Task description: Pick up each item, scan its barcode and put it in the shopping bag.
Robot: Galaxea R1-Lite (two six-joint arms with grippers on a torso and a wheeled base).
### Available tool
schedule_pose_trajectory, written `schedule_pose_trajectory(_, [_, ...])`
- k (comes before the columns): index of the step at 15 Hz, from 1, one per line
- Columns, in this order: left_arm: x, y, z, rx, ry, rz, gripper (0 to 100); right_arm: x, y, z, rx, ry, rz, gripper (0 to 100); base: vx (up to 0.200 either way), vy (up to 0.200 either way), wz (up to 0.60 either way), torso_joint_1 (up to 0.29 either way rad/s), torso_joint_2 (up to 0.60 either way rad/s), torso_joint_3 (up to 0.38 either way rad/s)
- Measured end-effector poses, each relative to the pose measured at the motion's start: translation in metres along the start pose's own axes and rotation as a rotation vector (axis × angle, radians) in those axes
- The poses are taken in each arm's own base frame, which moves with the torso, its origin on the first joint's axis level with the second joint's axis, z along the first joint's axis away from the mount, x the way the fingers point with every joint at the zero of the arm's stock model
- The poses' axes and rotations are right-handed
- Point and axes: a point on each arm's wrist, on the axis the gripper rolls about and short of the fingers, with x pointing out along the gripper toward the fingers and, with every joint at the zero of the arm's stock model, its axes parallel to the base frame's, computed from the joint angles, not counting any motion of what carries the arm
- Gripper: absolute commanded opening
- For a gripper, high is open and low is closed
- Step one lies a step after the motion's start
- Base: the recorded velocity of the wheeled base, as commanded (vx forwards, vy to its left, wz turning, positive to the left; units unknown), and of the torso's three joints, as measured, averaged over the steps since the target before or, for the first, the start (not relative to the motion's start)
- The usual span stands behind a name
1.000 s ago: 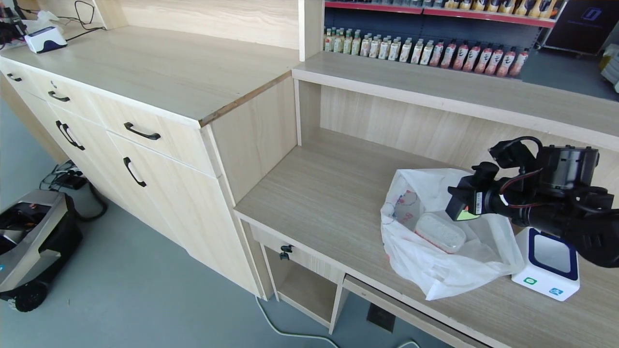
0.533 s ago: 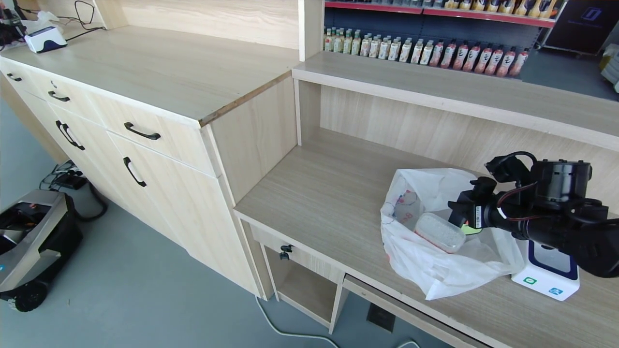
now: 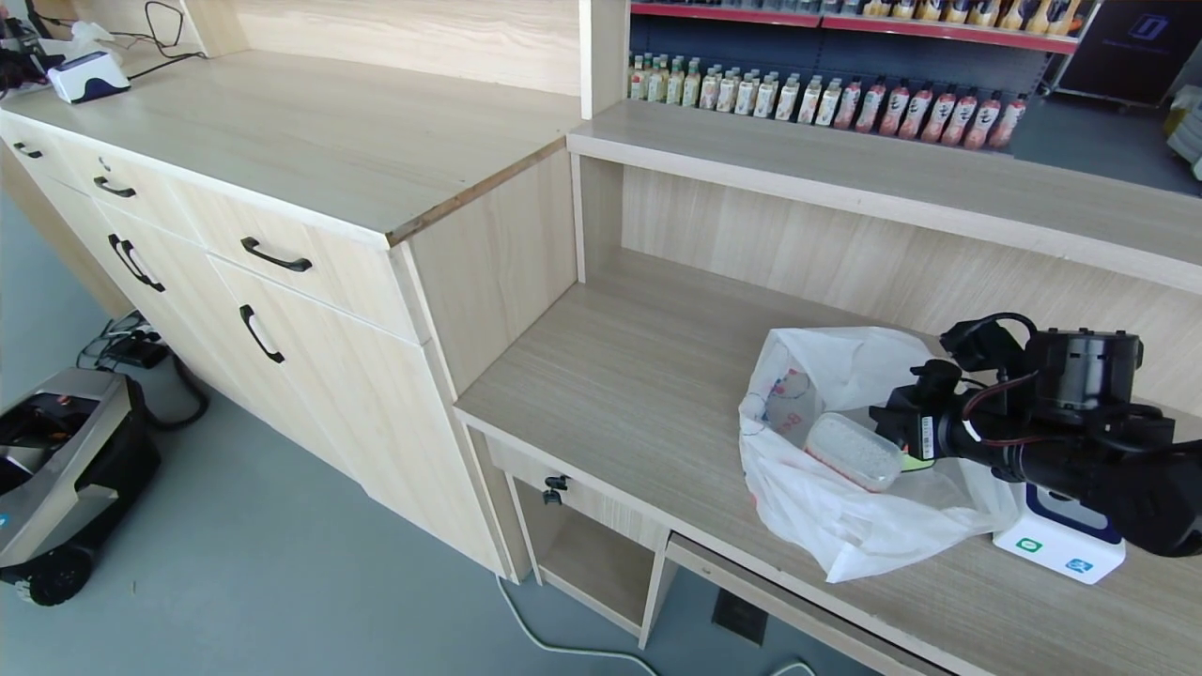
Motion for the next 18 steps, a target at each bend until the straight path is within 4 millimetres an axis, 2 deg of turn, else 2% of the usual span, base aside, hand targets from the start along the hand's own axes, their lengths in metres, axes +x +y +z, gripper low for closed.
schedule_pose_trajectory(8, [0.0, 0.0, 0.0, 0.0, 0.0, -0.001, 100, 0.004, 0.0, -0.006, -0.002, 0.014, 0.0, 0, 0.0, 0.0, 0.0, 0.0, 0.0, 0.0])
schedule_pose_trajectory(9, [0.0, 0.0, 0.0, 0.0, 0.0, -0.001, 100, 0.005, 0.0, -0.007, -0.001, 0.016, 0.001, 100, 0.0, 0.0, 0.0, 0.0, 0.0, 0.0])
schedule_pose_trajectory(15, [0.0, 0.0, 0.0, 0.0, 0.0, 0.0, 100, 0.004, -0.001, -0.005, -0.012, 0.007, -0.002, 100, 0.0, 0.0, 0.0, 0.0, 0.0, 0.0])
schedule_pose_trajectory(18, [0.0, 0.0, 0.0, 0.0, -0.001, 0.0, 100, -0.01, -0.003, 0.021, -0.096, -0.147, -0.027, 100, 0.0, 0.0, 0.0, 0.0, 0.0, 0.0])
